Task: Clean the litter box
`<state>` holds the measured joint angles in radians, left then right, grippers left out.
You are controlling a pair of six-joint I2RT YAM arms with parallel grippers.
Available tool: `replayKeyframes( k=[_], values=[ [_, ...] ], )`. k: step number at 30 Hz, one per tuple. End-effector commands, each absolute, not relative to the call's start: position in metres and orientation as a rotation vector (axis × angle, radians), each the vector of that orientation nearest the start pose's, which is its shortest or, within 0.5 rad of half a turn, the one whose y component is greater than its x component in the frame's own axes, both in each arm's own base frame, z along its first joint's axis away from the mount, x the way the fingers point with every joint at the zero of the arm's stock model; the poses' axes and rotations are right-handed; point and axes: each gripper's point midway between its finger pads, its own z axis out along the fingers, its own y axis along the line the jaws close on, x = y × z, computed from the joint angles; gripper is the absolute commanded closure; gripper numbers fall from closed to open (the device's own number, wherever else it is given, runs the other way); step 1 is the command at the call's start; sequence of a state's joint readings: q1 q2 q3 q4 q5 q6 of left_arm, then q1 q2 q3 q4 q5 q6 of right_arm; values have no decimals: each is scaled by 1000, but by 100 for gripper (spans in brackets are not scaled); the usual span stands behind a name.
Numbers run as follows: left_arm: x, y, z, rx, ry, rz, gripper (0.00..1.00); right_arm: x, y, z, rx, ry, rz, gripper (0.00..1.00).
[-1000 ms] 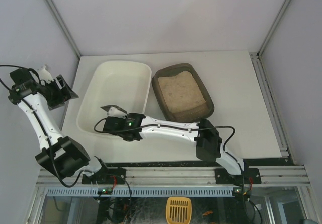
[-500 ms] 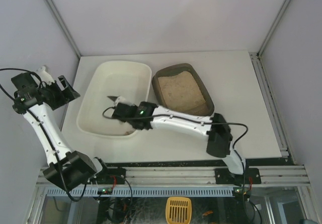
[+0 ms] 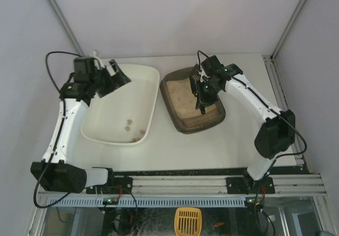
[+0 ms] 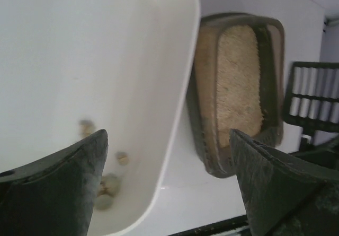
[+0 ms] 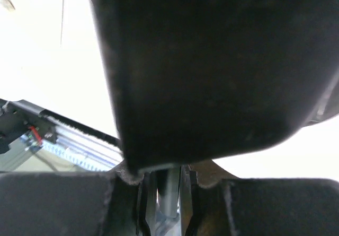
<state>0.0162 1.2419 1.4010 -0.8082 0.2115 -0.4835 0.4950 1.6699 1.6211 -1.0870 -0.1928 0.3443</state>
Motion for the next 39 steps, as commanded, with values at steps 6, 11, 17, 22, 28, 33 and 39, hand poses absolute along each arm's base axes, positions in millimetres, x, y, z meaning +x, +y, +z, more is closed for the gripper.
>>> replayKeyframes(
  k=[6, 11, 17, 22, 28, 33, 39],
  values=[
    [384, -177, 289, -582, 2155, -829, 0, 292, 238, 152, 18, 3060, 919, 100],
    [389, -216, 255, -625, 2251, -917, 0, 307, 243, 132, 1, 3113, 817, 100],
    [397, -241, 241, -625, 2284, -960, 0, 311, 245, 108, -20, 3158, 778, 100],
    [403, -247, 238, -636, 2304, -968, 0, 314, 255, 97, -69, 3180, 805, 100],
    [404, -242, 244, -593, 2286, -930, 0, 309, 271, 79, -139, 3193, 797, 100],
    [402, -234, 259, -525, 2233, -895, 0, 308, 283, 67, -179, 3180, 772, 100],
    [393, -227, 267, -472, 2215, -871, 0, 310, 303, 59, -218, 3098, 921, 100]
  ],
)
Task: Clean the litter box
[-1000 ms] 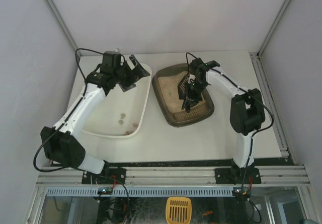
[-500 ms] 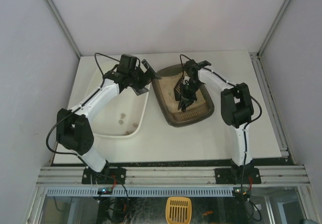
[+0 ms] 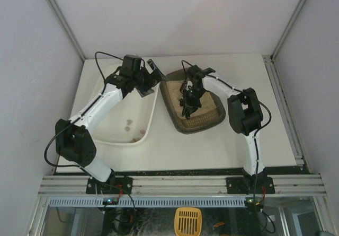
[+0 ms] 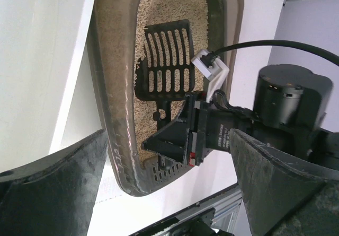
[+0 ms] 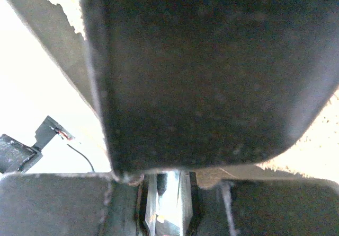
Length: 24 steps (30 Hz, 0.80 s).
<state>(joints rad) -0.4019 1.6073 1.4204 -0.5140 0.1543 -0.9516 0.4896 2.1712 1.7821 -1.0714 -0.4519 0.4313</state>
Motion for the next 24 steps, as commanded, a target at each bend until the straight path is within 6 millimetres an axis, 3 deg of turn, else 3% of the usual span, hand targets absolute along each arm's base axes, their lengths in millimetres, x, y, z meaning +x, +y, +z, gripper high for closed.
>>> replayKeyframes(
  k=[1, 13, 20, 24],
  values=[
    [392, -226, 268, -460, 2217, -865, 0, 311, 305, 58, -220, 3076, 953, 100],
    [382, -218, 259, -409, 2253, -815, 0, 344, 323, 76, -169, 2747, 1344, 100],
    [380, -217, 256, -397, 2262, -805, 0, 361, 312, 105, -117, 2522, 1585, 100],
    [379, -217, 254, -391, 2271, -804, 0, 360, 308, 122, -151, 2438, 1681, 100]
  ],
)
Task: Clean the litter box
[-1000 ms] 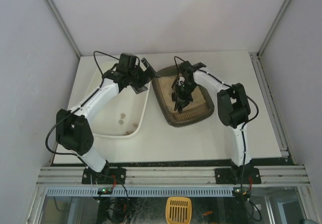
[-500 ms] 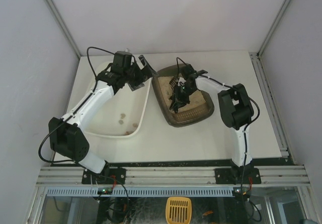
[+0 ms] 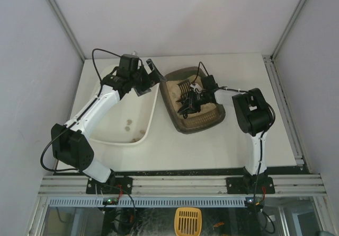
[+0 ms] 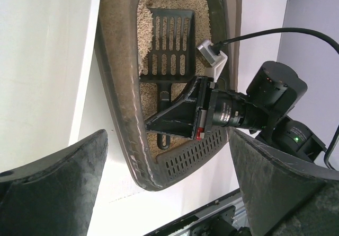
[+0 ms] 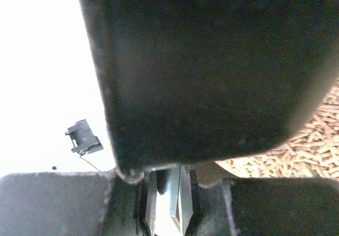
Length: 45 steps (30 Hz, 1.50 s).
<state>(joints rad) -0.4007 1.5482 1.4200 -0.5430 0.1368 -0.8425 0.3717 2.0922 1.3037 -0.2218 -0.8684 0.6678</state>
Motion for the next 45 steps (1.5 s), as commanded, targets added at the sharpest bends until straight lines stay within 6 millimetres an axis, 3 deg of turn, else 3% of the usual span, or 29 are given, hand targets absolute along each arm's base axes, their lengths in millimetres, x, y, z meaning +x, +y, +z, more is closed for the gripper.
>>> replayKeyframes(
  k=[1, 3, 7, 12, 18, 29, 36, 40, 45],
  values=[
    [379, -217, 253, -390, 2272, -804, 0, 359, 310, 125, -171, 2422, 1705, 100],
    [378, -217, 253, -384, 2275, -804, 0, 355, 313, 123, -205, 2447, 1698, 100],
    [377, -217, 255, -381, 2273, -802, 0, 349, 312, 102, -337, 2690, 1338, 100],
    [376, -216, 252, -372, 2282, -796, 0, 340, 286, 74, -354, 2902, 884, 100],
    [375, -217, 250, -369, 2288, -799, 0, 332, 250, 61, -300, 2984, 589, 100],
    [374, -217, 246, -364, 2297, -798, 0, 336, 200, 72, -216, 2968, 339, 100],
    [375, -214, 243, -375, 2298, -777, 0, 342, 192, 87, -186, 2921, 360, 100],
    [374, -213, 234, -397, 2314, -759, 0, 345, 184, 82, -143, 2957, 367, 100],
    [374, -210, 227, -437, 2324, -741, 0, 350, 190, 70, -145, 3034, 365, 100]
  ],
)
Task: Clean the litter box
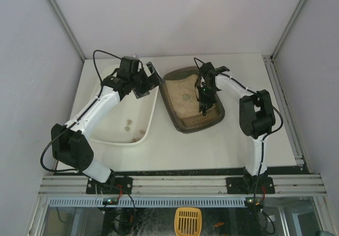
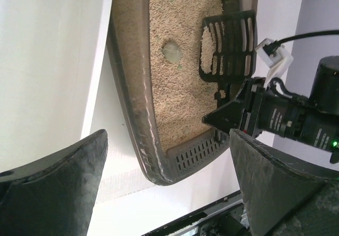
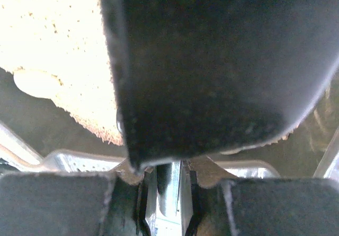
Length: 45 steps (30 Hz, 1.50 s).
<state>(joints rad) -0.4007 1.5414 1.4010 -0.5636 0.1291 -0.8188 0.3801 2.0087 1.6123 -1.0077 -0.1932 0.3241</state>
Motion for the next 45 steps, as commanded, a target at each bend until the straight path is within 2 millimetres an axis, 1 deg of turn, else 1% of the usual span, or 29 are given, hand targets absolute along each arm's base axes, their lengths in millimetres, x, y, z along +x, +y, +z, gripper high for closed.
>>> replayKeyframes(
  k=[1, 2, 5, 11, 16, 23, 29, 33, 37, 41, 45],
  values=[
    [375, -210, 227, -441, 2321, -739, 0, 351, 191, 67, -149, 3047, 355, 100],
    [375, -209, 228, -446, 2318, -736, 0, 355, 194, 67, -153, 3045, 352, 100],
    [375, -208, 231, -452, 2309, -735, 0, 358, 201, 60, -170, 3059, 360, 100],
    [373, -208, 229, -450, 2313, -735, 0, 353, 216, 51, -221, 3088, 401, 100],
    [373, -207, 233, -446, 2303, -735, 0, 345, 233, 48, -273, 3110, 502, 100],
    [372, -203, 236, -446, 2286, -720, 0, 332, 263, 30, -333, 3121, 664, 100],
    [372, -200, 239, -439, 2270, -706, 0, 327, 288, 22, -366, 3097, 808, 100],
    [373, -199, 240, -435, 2264, -698, 0, 320, 299, 19, -403, 3100, 918, 100],
    [373, -198, 240, -434, 2260, -695, 0, 310, 309, 18, -415, 3096, 1098, 100],
    [373, -199, 239, -432, 2263, -696, 0, 310, 318, 22, -353, 3038, 1323, 100],
    [372, -199, 240, -423, 2262, -697, 0, 318, 321, 29, -318, 2968, 1451, 100]
  ],
)
